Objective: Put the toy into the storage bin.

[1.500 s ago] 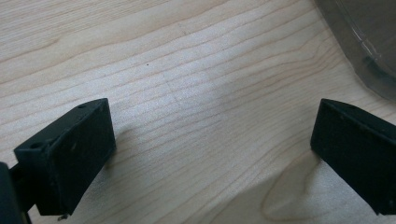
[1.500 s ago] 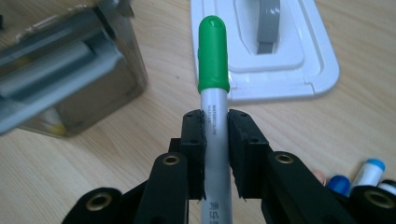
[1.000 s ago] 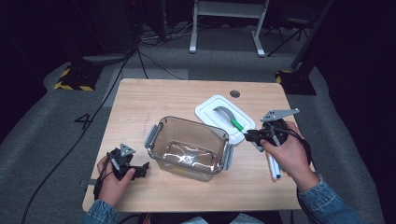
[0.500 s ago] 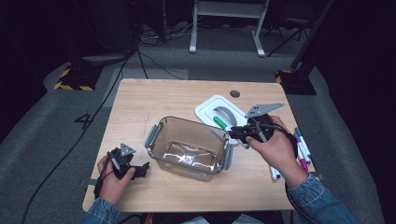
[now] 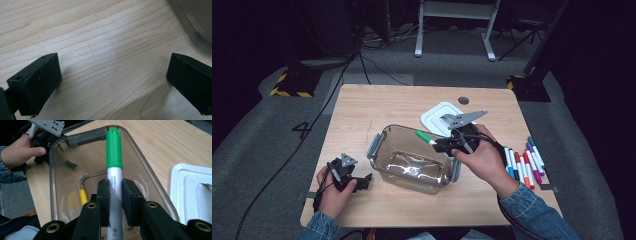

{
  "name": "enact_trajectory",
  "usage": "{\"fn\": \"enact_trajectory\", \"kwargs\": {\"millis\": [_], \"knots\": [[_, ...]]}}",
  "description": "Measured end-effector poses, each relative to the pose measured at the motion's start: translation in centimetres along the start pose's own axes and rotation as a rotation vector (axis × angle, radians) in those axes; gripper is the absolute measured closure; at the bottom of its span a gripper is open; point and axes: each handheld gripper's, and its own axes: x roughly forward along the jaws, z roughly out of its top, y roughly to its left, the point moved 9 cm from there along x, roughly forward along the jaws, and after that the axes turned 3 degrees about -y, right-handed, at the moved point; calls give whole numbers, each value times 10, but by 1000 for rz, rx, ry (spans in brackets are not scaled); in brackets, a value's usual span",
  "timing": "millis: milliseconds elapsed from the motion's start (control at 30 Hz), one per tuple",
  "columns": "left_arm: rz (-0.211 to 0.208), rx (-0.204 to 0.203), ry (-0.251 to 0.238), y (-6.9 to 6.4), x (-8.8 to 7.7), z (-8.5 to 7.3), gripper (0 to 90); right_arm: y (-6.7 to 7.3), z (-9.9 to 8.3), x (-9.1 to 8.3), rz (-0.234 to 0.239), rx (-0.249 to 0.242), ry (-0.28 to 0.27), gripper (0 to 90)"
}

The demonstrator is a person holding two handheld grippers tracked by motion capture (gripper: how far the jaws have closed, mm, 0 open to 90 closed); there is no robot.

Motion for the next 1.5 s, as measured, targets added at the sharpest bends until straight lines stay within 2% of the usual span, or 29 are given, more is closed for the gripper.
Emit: {"fn": "enact_trajectory", "kwargs": {"millis": [200,567,833,1000,1133,1500], "knots": [[0,0,0,0,0,0,1,9,1,23,45,-18,27,768],[0,0,0,0,0,0,0,22,-4,56,81,-45,93,768],[0,0,0,0,0,0,1,32,-14,76,112,-61,158,768],[0,0,0,0,0,0,1,37,-21,84,126,-76,197,768],[0,0,0,0,0,0,0,40,-25,87,130,-70,230,768],[0,0,0,0,0,0,0,41,-40,95,128,-72,324,768]]}}
